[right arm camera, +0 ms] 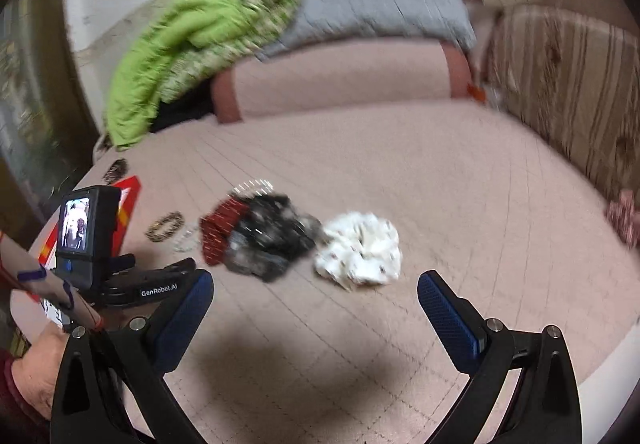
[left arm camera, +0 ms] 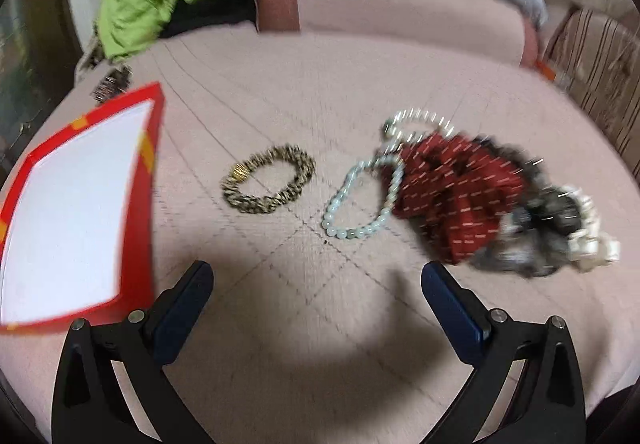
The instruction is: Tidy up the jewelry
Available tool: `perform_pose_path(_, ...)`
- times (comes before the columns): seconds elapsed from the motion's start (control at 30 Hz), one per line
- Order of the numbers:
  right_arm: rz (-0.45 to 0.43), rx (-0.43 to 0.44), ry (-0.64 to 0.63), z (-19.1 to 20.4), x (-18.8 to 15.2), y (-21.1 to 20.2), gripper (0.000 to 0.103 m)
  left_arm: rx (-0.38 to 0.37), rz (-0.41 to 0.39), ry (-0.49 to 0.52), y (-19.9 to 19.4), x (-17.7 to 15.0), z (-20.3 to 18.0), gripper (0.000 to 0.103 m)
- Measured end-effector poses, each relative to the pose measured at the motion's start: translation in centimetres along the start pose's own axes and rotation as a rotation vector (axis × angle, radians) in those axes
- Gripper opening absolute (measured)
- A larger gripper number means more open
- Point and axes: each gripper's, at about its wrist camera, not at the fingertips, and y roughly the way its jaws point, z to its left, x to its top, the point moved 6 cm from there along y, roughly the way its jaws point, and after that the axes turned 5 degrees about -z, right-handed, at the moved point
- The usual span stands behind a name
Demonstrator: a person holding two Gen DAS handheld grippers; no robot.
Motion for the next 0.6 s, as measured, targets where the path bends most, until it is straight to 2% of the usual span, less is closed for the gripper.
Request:
perform_pose_path(0.03,-0.014,0.008,-0.023,0.7,0.2,-0.3,0.103,-0.008,-0.017,0.001,-1.1,-0.1,0.0,0.103)
perform_pose_path(0.17,-0.052,0.048,-0.030,1.3,0.3,-1.2,0.103,0.010,-0.180,0.065,-7.9,-0.2,0.2,0.103)
perform_pose_path(0.27,-0.048,0.054,-0.001,0.9,-0.1,-0.9,0.103,0.031,-0.254,0.060,-10.7,-0.3,1.3,0.103)
perform_pose_path(0.4,-0.034,0.061,0.032,0.8,-0.5,-0.7,0.103,0.045,-0.267,0.043,-11.5,-0.1,2.5,0.103)
perform_pose_path(0.6,-0.036,0.053,-0.004,1.7,-0.7,-0.6,0.103,0.051,-0.282,0.028,-11.8,0.6,2.9,0.103)
